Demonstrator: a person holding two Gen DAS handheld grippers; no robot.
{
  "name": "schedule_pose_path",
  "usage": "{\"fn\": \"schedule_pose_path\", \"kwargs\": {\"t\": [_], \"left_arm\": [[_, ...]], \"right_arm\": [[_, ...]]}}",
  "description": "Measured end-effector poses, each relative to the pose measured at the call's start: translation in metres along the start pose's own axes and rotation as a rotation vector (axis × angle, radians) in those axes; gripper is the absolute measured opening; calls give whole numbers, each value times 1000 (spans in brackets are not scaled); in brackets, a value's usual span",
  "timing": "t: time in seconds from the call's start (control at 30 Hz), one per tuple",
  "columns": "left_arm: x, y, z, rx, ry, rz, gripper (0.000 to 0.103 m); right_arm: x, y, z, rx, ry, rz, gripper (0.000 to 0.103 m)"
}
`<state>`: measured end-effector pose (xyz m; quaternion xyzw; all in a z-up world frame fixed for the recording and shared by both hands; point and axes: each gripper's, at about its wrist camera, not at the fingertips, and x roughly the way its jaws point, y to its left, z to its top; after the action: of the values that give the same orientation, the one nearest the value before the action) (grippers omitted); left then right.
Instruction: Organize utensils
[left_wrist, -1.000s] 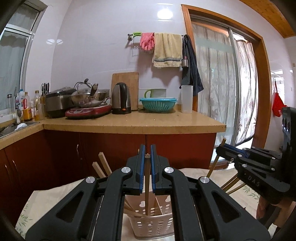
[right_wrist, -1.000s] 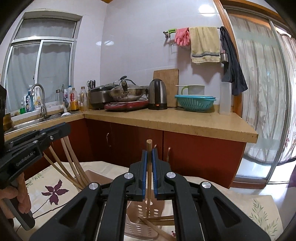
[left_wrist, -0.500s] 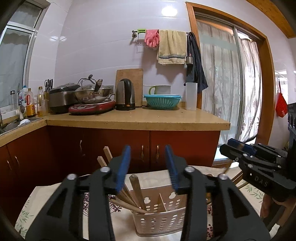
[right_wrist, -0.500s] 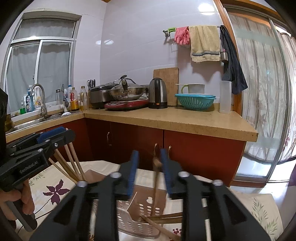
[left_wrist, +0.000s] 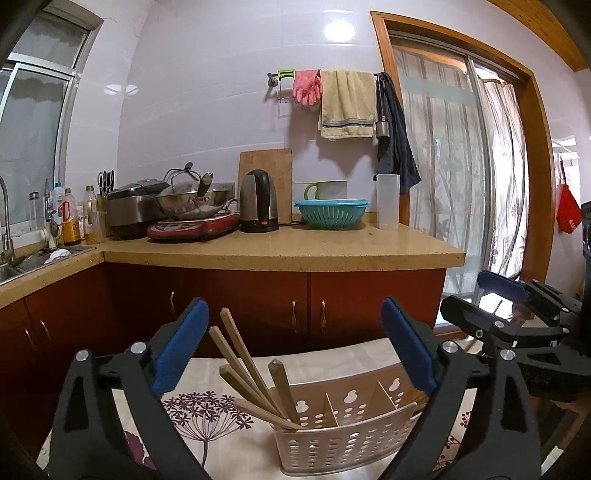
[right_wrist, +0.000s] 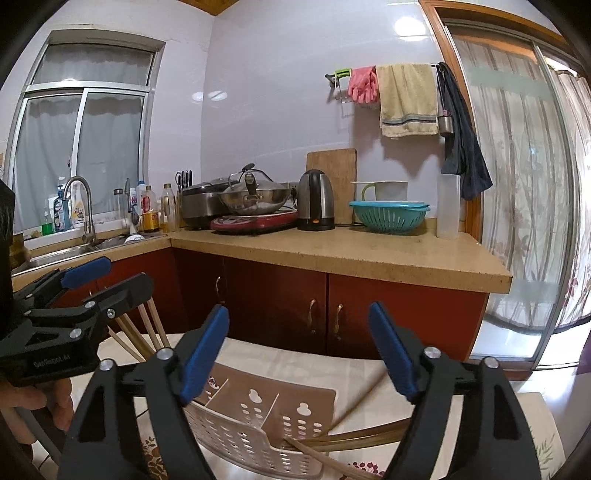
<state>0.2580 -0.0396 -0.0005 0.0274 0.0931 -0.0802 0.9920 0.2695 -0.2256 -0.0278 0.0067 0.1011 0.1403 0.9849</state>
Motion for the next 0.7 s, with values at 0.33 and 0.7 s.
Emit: {"fn": "schedule_pose_path", "kwargs": {"t": [0.33,0.7], "left_arm": [[-11,-4,11,2,-28,-1,97],[-45,-15,21,21,-38,9,97]], "right_arm": [[-11,2,10,13,-28,8,84],[-41,7,17,15,-25,-61,85]]}}
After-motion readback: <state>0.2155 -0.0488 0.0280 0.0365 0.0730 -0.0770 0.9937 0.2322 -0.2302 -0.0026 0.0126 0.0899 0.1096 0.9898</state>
